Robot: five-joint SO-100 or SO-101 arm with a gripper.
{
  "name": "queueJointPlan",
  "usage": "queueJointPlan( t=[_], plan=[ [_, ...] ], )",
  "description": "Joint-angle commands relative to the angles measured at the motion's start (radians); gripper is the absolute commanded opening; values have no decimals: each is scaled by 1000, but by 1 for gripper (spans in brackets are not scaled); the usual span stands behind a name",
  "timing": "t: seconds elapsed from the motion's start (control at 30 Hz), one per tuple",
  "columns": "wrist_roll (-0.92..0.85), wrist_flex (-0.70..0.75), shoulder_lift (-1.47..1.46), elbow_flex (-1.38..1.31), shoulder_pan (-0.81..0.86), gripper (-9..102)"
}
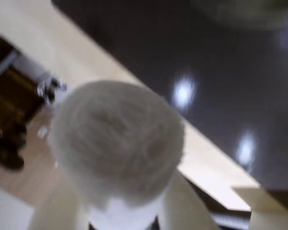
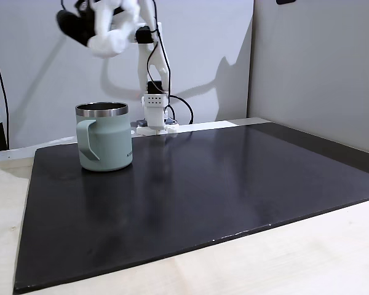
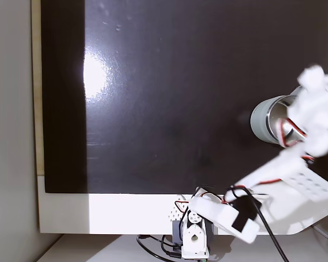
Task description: Grasp a gauze and put it in the cup.
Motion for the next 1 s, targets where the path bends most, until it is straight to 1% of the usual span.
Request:
queueJointPlan(
  t=[0.0,0.23,0.43,0.63,0.97],
  plan=[
    [-67,8,86,35,91,0],
    [-104,3,-37,41,163,0],
    [-118,2,-114,12,144,0],
    [-158,6,-112,35,104,0],
    [-233,8,-38,207,103,0]
  ],
)
